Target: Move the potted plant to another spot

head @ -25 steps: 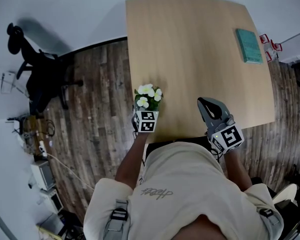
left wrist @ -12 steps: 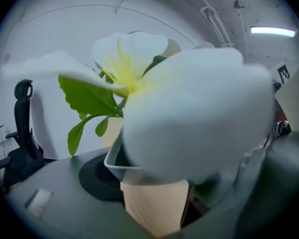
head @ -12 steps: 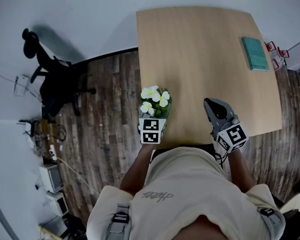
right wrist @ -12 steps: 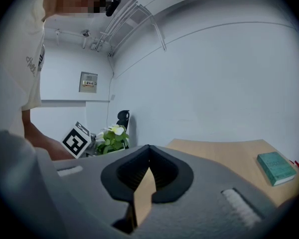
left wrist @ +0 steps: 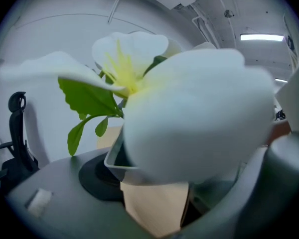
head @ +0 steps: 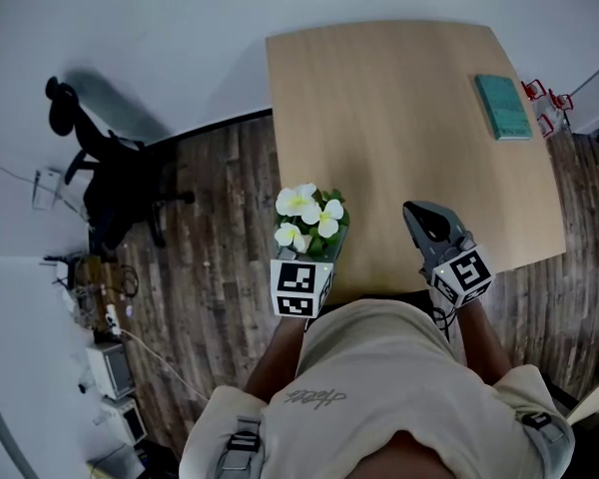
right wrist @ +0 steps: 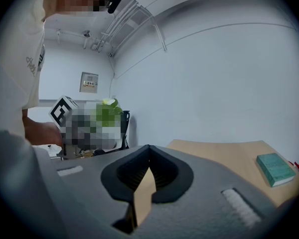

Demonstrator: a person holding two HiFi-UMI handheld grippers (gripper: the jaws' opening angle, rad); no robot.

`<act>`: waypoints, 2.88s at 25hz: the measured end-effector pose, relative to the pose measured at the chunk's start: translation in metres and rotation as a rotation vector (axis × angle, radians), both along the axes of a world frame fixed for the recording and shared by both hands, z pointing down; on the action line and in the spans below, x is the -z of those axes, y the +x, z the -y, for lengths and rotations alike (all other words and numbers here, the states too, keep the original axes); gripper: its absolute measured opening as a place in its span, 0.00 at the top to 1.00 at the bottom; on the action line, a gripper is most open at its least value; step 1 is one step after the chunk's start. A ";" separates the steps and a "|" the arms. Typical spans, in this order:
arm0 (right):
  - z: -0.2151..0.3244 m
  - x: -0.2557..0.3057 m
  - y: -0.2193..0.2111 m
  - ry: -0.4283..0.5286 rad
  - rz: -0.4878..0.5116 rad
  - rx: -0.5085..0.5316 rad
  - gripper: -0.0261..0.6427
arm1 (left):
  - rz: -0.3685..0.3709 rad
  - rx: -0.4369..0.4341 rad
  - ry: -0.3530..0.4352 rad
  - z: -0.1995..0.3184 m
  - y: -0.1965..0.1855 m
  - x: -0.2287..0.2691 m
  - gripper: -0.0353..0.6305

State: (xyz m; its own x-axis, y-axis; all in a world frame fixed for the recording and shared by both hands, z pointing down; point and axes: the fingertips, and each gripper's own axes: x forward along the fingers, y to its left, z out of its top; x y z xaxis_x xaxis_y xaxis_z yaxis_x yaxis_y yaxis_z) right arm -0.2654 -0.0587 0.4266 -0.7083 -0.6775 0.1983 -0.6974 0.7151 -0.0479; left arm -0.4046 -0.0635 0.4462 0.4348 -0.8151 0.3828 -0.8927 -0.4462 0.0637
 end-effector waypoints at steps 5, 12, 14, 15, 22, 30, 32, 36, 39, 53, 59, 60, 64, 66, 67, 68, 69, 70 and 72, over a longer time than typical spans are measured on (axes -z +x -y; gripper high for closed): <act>-0.005 -0.003 0.002 -0.009 -0.026 -0.004 0.96 | -0.022 0.018 -0.002 0.008 0.007 0.000 0.41; -0.015 -0.008 0.019 -0.004 -0.048 -0.051 0.96 | -0.010 -0.041 -0.021 0.007 0.034 -0.021 0.41; -0.019 -0.010 0.027 0.000 -0.051 -0.070 0.96 | -0.009 -0.055 -0.025 0.007 0.040 -0.024 0.41; -0.020 -0.010 0.032 0.000 -0.050 -0.076 0.96 | -0.013 -0.059 -0.025 0.008 0.044 -0.022 0.41; -0.017 -0.010 0.072 0.006 0.040 -0.123 0.96 | 0.036 -0.064 -0.011 0.009 0.070 -0.011 0.41; -0.016 -0.008 0.167 0.019 0.048 -0.088 0.96 | 0.076 0.016 0.024 0.011 0.135 0.008 0.41; -0.011 -0.005 0.192 0.018 0.050 -0.088 0.96 | 0.079 0.034 0.022 0.007 0.152 0.011 0.41; -0.005 -0.007 0.234 0.015 0.075 -0.081 0.96 | 0.101 0.062 0.009 -0.004 0.185 0.011 0.41; -0.005 -0.013 0.254 0.013 0.101 -0.064 0.96 | 0.127 0.075 0.013 -0.007 0.203 0.013 0.41; -0.015 -0.037 0.350 -0.064 0.104 -0.008 0.96 | 0.094 0.095 -0.004 -0.008 0.307 0.009 0.41; 0.005 -0.039 0.357 -0.040 0.089 -0.064 0.96 | 0.084 0.079 0.006 -0.008 0.310 0.013 0.41; 0.004 -0.041 0.354 -0.037 0.076 -0.065 0.96 | 0.082 0.078 -0.003 -0.011 0.307 0.007 0.41; 0.001 -0.039 0.352 -0.058 0.088 -0.074 0.96 | 0.063 0.071 -0.038 -0.009 0.297 -0.012 0.41; -0.001 -0.036 0.358 -0.057 0.066 -0.088 0.96 | 0.049 0.060 -0.034 -0.004 0.299 -0.013 0.41; -0.002 -0.037 0.362 -0.060 0.052 -0.099 0.96 | 0.043 0.051 -0.027 -0.001 0.301 -0.013 0.41; -0.002 -0.038 0.365 -0.067 0.041 -0.113 0.96 | 0.037 0.039 -0.022 0.002 0.303 -0.013 0.41; -0.002 -0.039 0.366 -0.077 0.036 -0.129 0.96 | 0.030 0.025 -0.018 0.006 0.305 -0.013 0.41; -0.002 -0.040 0.366 -0.086 0.036 -0.143 0.96 | 0.022 0.011 -0.017 0.008 0.306 -0.014 0.41; -0.005 -0.040 0.361 -0.093 0.029 -0.158 0.96 | -0.002 -0.015 -0.024 0.012 0.307 -0.017 0.41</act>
